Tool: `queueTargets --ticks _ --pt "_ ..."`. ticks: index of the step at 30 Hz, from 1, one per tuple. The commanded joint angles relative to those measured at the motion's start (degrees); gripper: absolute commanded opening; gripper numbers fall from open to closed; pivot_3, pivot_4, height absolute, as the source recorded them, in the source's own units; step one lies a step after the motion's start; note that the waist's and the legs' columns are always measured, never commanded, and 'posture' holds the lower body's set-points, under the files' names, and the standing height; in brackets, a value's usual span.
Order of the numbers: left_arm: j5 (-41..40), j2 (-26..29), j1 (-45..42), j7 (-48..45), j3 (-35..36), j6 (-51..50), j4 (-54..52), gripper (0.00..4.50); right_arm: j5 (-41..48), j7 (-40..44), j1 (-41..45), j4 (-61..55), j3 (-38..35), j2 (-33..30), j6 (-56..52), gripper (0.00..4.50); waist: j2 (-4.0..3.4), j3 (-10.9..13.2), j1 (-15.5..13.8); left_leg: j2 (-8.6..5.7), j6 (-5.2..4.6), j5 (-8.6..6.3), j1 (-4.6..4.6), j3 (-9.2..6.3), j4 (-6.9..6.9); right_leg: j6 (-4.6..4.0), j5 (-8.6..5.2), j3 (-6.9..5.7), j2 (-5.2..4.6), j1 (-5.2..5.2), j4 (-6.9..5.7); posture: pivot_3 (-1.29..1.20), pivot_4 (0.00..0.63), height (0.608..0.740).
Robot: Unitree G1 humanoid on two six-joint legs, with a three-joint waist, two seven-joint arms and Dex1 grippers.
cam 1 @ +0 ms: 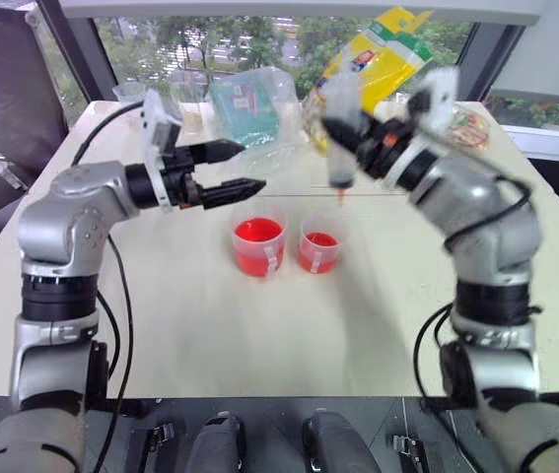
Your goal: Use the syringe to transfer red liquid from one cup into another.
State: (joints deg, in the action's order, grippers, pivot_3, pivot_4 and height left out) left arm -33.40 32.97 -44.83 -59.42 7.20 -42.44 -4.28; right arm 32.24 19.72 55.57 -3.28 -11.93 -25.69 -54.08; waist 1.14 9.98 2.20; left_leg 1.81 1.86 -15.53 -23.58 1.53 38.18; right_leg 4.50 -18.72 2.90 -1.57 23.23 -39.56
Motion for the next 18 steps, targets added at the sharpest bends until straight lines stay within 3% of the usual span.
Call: queueTargets --ticks 1,7,18 --pt "-3.2 0.5 1.2 2.4 1.9 -1.5 -5.2 4.48 -1.3 0.2 2.3 4.0 1.1 -6.5 -9.2 1.37 0.00 0.0 -0.1 0.00 0.00 0.00 -0.01 0.00 -0.01 0.00 0.00 0.00 0.00 0.00 0.04 0.00 0.150 0.740" --pt "-6.2 1.0 5.0 5.5 2.6 -3.1 -9.4 4.48 -6.8 7.2 0.0 12.9 13.8 -17.5 -17.1 1.37 0.00 0.0 0.2 -0.01 -0.07 -0.04 -0.01 0.07 -0.05 0.00 0.00 0.07 0.04 -0.01 0.17 0.00 0.150 0.740" --pt "-8.7 1.7 9.0 9.6 1.6 -3.4 -14.6 4.48 -11.2 7.4 -3.3 22.7 16.6 -14.3 -21.4 1.37 -0.01 0.0 0.2 -0.01 -0.07 -0.04 -0.02 0.10 -0.04 0.00 0.00 0.10 0.06 0.00 0.18 0.00 0.150 0.740"
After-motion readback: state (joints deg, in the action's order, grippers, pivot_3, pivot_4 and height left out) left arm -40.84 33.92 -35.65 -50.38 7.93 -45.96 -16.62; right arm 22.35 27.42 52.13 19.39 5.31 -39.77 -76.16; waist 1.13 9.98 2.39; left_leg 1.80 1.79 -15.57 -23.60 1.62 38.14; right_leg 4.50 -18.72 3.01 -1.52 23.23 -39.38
